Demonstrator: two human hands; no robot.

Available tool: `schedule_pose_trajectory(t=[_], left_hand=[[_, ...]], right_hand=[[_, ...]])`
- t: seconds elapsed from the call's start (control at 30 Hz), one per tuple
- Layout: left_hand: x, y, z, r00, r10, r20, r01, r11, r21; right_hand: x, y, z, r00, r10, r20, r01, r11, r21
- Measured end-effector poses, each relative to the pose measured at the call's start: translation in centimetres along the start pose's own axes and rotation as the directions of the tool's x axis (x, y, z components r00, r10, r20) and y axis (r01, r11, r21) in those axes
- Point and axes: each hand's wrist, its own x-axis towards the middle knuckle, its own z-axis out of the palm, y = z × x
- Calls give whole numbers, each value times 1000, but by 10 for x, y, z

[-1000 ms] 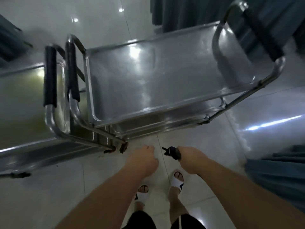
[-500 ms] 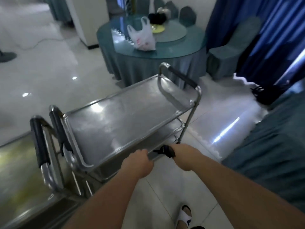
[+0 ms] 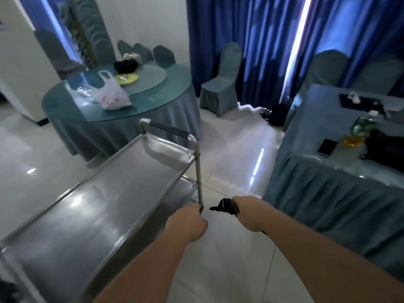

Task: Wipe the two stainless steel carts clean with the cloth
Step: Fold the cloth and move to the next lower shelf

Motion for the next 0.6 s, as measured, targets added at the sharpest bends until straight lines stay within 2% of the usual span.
schedule_pose_trajectory(t=[0.3, 0.43, 0.6], left_hand=[[85, 185, -1, 986, 167, 9, -167, 980, 111], [120, 268, -3, 968, 248, 22, -249, 962, 115], [157, 322, -2, 957, 277, 92, -290, 934, 211]], right_hand=[[-6, 178, -46, 977, 209, -43, -203, 973, 110], [-3, 249, -67, 965, 256, -49, -250, 963, 100], [20, 307, -88, 961, 277, 17, -278, 957, 86]])
